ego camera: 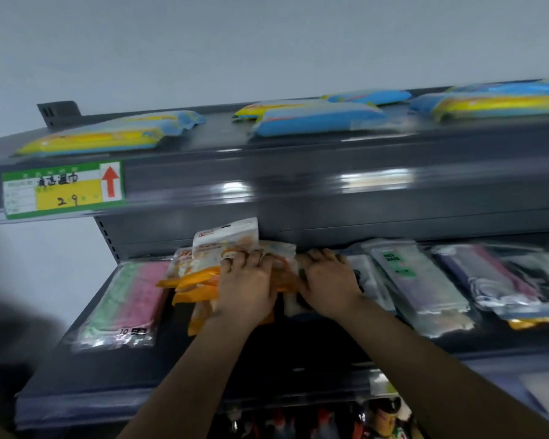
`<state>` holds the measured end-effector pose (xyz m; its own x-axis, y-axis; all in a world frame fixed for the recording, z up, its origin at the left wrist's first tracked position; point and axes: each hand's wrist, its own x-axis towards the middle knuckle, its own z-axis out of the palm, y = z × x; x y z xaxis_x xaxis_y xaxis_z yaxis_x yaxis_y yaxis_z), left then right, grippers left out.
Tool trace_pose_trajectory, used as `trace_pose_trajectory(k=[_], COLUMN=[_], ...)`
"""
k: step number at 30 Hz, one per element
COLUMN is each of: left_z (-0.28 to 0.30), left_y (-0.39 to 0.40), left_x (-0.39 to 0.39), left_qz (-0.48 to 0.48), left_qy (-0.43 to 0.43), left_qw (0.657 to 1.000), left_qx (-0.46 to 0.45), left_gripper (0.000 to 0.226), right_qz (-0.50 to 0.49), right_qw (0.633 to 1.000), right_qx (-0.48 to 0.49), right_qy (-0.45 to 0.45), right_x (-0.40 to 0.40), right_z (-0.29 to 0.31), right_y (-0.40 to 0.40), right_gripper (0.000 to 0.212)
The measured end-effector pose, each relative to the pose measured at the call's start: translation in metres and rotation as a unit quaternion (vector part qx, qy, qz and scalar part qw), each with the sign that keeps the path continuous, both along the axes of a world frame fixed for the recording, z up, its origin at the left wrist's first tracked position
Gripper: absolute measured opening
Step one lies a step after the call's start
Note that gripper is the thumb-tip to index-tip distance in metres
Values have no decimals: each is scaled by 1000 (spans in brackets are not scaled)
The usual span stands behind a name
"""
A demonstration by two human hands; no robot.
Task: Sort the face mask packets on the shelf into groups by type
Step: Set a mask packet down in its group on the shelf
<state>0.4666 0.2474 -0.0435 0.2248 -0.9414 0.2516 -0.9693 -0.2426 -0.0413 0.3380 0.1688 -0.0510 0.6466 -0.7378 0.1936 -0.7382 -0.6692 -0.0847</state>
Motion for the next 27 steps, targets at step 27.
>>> trace_pose_trajectory(k=[27], left_z=[-38], left_y=[-99], left_x=[-327], left_qz=[-148], left_qy=[66], left_qw=[985], left_qx=[60], left_gripper=[54], right_qz=[-203], right_qw=[979], right_qx=[25], right_qy=[21], right_x=[-366], right_z=[-16], right_y=[-47], right_gripper=[52])
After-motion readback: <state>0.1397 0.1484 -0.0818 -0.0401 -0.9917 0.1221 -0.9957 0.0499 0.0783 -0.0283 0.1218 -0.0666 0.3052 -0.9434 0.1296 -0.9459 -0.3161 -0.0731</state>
